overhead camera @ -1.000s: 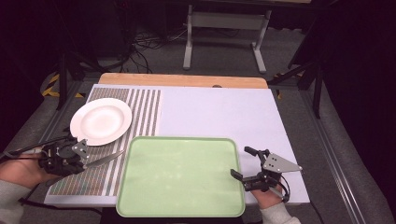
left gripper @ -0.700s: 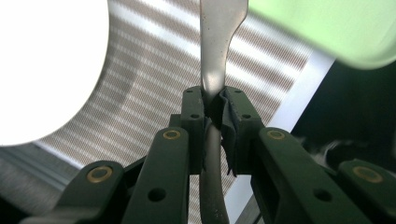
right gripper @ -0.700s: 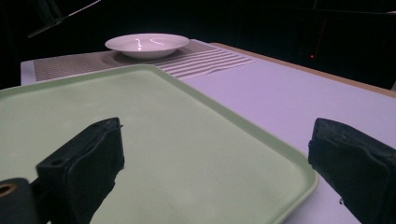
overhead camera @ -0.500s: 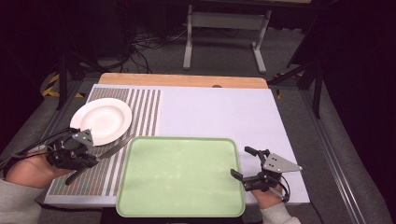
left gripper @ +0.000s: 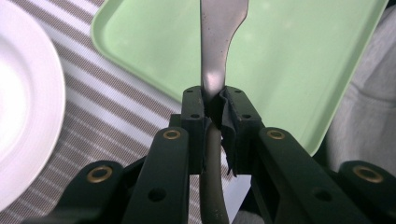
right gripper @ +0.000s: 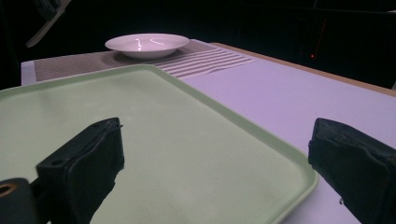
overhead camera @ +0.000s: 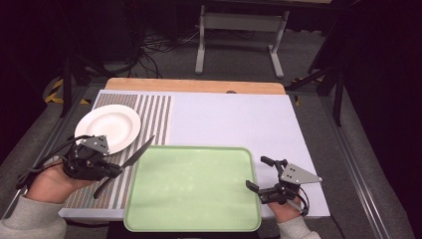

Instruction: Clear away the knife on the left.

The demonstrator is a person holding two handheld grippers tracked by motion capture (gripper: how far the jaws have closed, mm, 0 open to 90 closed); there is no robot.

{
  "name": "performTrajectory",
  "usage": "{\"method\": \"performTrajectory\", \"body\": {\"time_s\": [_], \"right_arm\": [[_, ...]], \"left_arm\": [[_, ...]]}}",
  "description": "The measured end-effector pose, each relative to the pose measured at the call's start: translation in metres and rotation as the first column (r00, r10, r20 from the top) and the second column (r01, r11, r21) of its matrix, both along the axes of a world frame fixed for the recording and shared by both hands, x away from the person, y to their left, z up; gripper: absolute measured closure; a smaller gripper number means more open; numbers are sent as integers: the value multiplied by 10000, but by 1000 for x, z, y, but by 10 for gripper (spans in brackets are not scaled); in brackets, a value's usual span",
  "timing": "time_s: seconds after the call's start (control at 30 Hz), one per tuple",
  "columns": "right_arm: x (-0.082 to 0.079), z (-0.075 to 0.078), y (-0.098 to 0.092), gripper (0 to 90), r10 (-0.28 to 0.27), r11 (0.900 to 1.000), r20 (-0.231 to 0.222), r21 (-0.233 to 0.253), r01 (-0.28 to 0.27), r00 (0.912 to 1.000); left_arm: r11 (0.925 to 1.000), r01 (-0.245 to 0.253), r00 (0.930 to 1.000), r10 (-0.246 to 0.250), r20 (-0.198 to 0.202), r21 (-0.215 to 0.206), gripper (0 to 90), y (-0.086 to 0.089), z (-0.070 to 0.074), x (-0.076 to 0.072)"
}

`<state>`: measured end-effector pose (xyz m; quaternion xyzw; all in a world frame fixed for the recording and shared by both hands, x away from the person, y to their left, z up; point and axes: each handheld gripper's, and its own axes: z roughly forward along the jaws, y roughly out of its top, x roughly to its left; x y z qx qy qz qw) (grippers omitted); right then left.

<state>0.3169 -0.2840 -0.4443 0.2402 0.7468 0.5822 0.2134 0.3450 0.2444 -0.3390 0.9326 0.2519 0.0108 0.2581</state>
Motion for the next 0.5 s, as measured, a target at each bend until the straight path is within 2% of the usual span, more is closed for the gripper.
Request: {"method": "performTrajectory", "body": {"time_s": [0.13, 0.27, 0.33, 0.5], "right_arm": [[0, 0, 0, 39, -9, 10000, 14, -17, 9, 10000], [0, 0, 0, 39, 4, 10000, 12, 13, -4, 10000], [0, 0, -1, 39, 29, 10000, 21, 12, -29, 10000], [0, 0, -1, 39, 42, 10000, 24, 29, -42, 10000]], "left_arm": [[9991, -15, 10000, 13, -46, -413, 800, -7, -2, 0], [9945, -32, 9999, 18, -139, -1043, 800, -11, -5, -3], [9929, -30, 9997, 3, -224, -1193, 800, -15, -10, -4], [9923, -104, 9992, 56, -393, -1232, 801, -22, -19, -4]]}}
